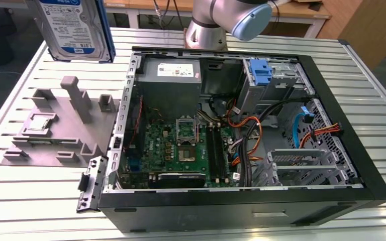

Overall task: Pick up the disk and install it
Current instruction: 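Pick up the disk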

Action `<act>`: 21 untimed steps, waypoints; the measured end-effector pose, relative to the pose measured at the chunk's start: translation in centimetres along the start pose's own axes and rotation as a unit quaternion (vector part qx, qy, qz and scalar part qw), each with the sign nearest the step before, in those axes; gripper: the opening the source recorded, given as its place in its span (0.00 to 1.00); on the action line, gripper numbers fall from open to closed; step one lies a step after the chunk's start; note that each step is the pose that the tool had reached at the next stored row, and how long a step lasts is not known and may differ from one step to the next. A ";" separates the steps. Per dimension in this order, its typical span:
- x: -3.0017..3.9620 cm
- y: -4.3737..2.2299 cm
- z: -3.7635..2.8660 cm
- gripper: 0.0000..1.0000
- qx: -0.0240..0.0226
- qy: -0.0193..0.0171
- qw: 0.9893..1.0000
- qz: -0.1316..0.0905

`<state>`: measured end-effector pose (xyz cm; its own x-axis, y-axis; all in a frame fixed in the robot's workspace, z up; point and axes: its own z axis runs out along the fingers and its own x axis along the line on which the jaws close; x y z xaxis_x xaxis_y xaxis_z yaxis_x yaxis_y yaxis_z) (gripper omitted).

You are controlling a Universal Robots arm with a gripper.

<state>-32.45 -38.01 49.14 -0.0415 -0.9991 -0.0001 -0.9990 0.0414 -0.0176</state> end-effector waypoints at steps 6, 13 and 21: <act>0.06 -0.01 0.00 0.36 0.000 0.000 1.000 0.000; 0.64 -1.10 0.02 0.36 0.000 0.000 1.000 0.000; 0.60 -2.09 0.04 0.36 0.000 0.000 1.000 0.000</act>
<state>-30.39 -38.69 49.14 -0.0414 -0.9991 -0.0001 -0.9990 0.0414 -0.0176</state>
